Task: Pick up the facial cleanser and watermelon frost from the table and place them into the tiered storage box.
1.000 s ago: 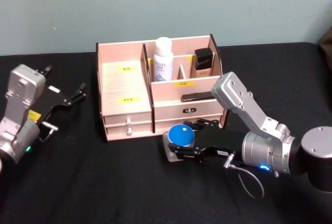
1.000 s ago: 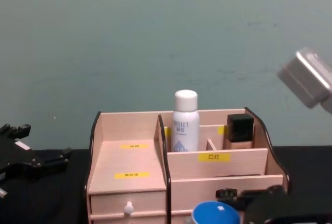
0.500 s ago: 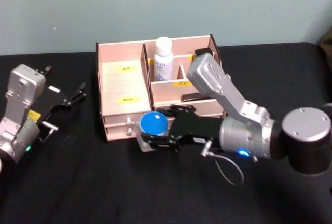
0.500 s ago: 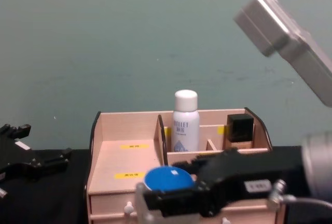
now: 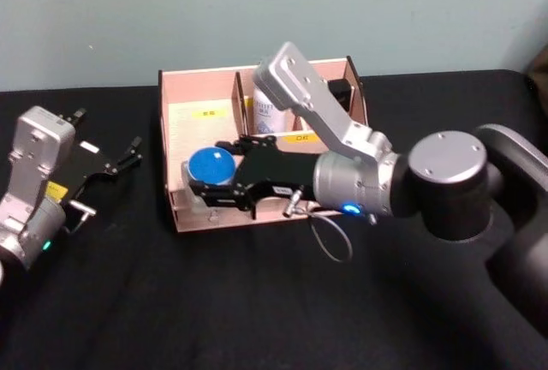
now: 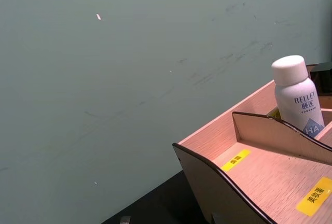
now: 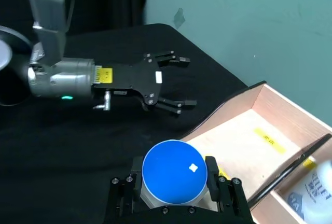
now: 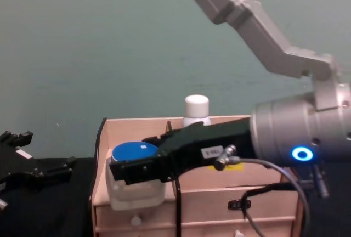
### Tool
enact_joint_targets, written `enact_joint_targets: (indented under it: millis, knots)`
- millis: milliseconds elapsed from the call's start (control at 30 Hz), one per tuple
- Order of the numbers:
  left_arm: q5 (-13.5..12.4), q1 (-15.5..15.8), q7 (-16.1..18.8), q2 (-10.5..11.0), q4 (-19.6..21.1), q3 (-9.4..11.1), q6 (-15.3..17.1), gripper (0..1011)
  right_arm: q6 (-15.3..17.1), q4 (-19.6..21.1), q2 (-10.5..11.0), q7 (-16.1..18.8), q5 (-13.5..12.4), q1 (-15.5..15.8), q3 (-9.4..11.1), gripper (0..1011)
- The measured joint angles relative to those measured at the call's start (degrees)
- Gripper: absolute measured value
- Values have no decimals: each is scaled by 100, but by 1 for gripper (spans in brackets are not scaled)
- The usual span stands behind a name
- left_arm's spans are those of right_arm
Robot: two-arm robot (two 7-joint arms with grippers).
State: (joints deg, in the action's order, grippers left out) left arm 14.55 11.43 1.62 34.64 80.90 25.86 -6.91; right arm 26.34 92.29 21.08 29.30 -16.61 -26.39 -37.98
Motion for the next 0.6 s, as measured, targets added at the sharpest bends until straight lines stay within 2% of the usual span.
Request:
enact_joint_targets:
  millis: [267, 600]
  knots:
    - [0, 0, 0, 1, 0, 0, 0, 1010, 17, -546, -366, -109, 134, -391, -109, 728]
    - [0, 0, 0, 0, 0, 0, 0, 1010, 15, -1066, -687, -272, 285, -681, -79, 728]
